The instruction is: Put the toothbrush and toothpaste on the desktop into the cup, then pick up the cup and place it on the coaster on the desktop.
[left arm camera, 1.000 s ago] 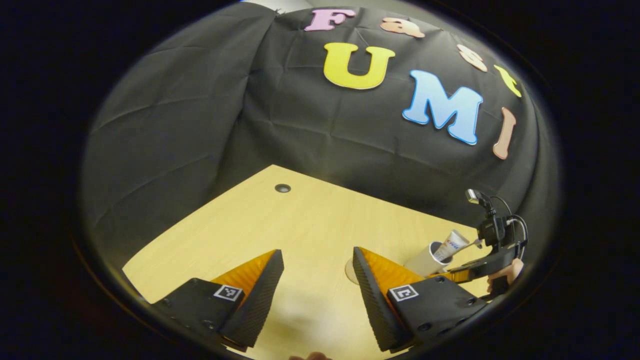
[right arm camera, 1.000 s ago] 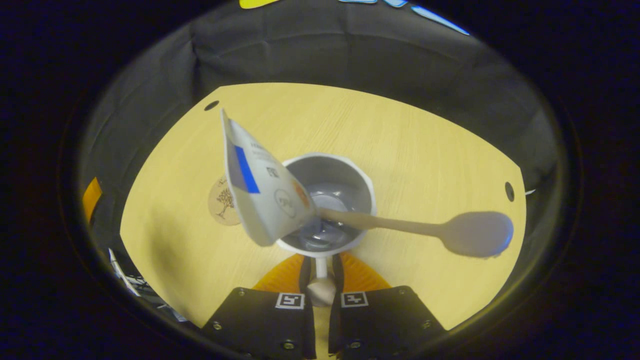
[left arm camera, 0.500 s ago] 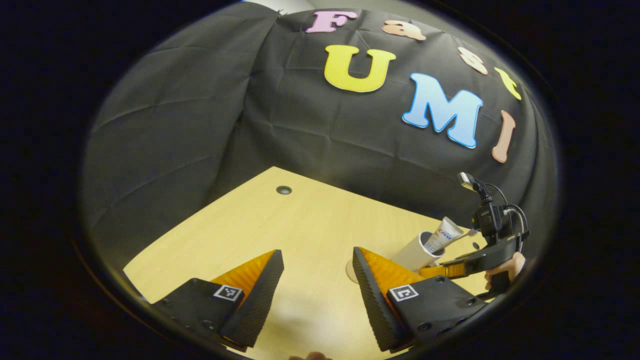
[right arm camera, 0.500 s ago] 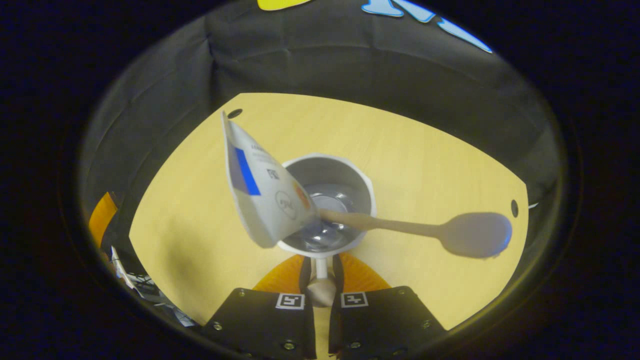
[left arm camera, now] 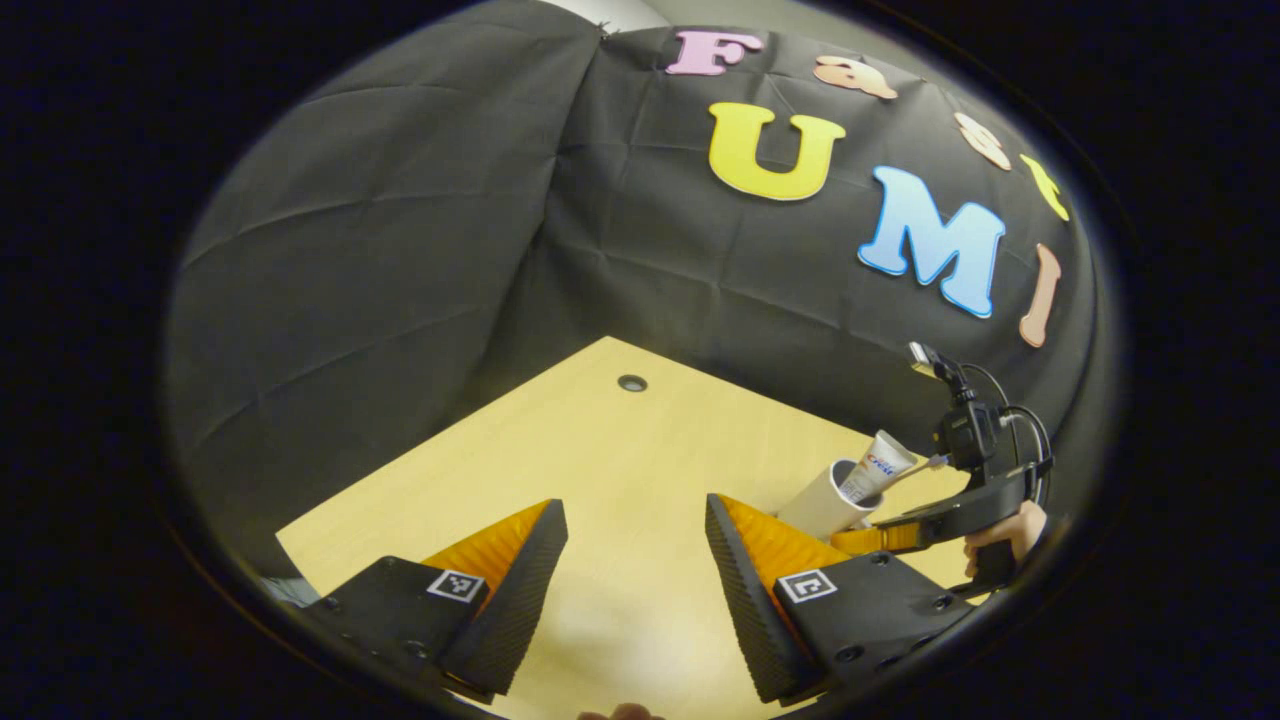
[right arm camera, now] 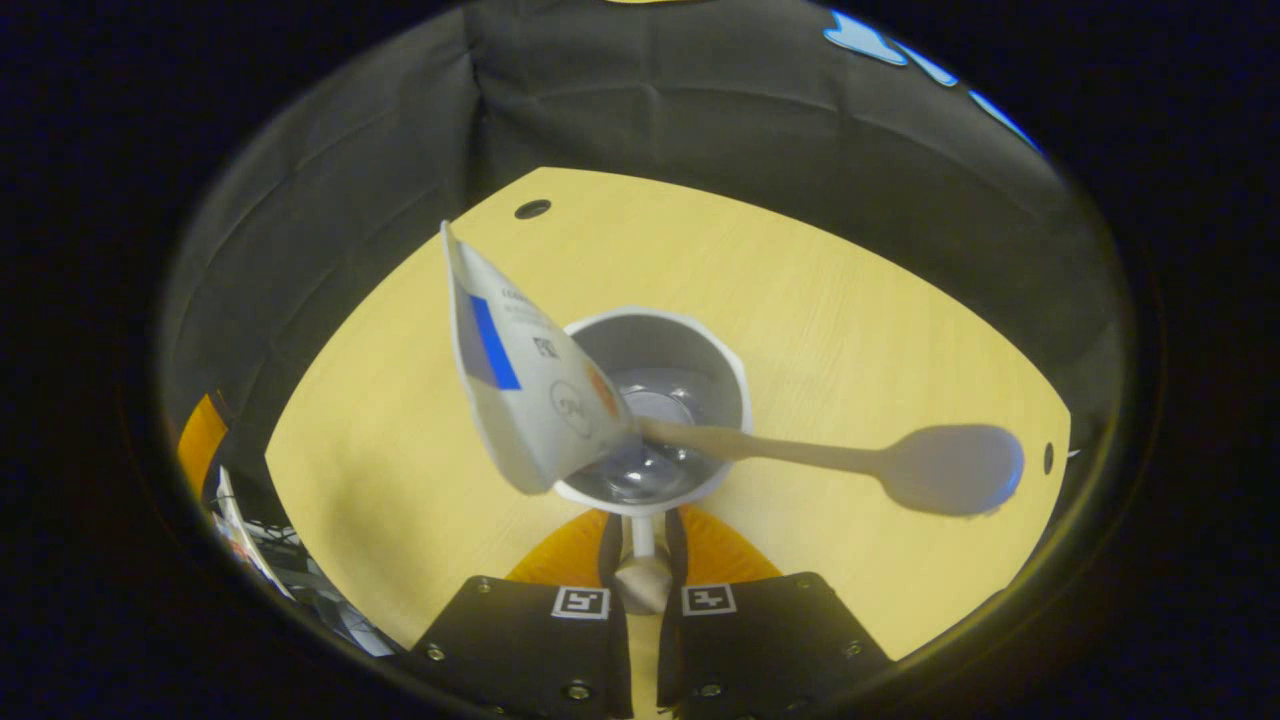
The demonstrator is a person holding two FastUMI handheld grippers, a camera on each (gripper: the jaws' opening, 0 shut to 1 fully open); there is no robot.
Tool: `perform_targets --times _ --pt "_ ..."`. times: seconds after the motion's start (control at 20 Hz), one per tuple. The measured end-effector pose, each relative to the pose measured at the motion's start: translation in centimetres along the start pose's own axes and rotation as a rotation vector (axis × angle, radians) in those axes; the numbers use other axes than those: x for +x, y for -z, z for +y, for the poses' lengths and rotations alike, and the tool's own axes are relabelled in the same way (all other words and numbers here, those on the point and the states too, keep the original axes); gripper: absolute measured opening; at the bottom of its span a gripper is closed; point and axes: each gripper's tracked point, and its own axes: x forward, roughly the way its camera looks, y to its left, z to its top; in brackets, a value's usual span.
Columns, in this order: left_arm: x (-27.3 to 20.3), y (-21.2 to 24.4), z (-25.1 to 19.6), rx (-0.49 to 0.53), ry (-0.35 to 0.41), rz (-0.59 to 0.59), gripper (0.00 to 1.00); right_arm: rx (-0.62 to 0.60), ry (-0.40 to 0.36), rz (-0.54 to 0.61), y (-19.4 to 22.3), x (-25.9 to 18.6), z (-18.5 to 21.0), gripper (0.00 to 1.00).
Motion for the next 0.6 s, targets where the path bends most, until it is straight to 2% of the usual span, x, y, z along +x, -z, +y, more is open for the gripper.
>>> perform_targets --times 0.15,0.2,0.25,0.3,0.35,0.4,0.45,0.6 --pt "-0.6 0.2 1.4 -0.014 -0.027 -0.004 0.96 -0.015 0.015 0.016 -1.2 2.2 2.9 0.11" --pt "-0.8 0.3 1.7 -0.016 -0.032 -0.004 0.91 -0.016 0.019 0.024 -1.2 2.6 3.6 0.12" --pt "-1.0 0.6 2.0 -0.018 -0.039 0.000 0.91 -0.020 0.025 0.031 -1.5 3.1 3.8 0.12" --pt "-1.0 0.8 2.2 -0.019 -0.045 0.002 0.96 -0.024 0.032 0.033 -1.9 3.3 4.7 0.11" --pt "-1.3 0.9 2.4 -0.022 -0.051 0.002 0.91 -0.028 0.033 0.028 -2.2 3.5 5.6 0.12" --pt "-1.3 1.1 2.6 -0.028 -0.054 0.003 0.96 -0.033 0.036 0.032 -1.7 2.7 5.9 0.12" --pt "-1.4 1.2 2.6 -0.036 -0.056 0.005 0.91 -0.036 0.039 0.029 -2.1 3.0 6.6 0.12" --pt "-1.5 1.3 2.3 -0.040 -0.059 0.003 0.91 -0.031 0.040 0.035 -1.8 3.7 6.6 0.12"
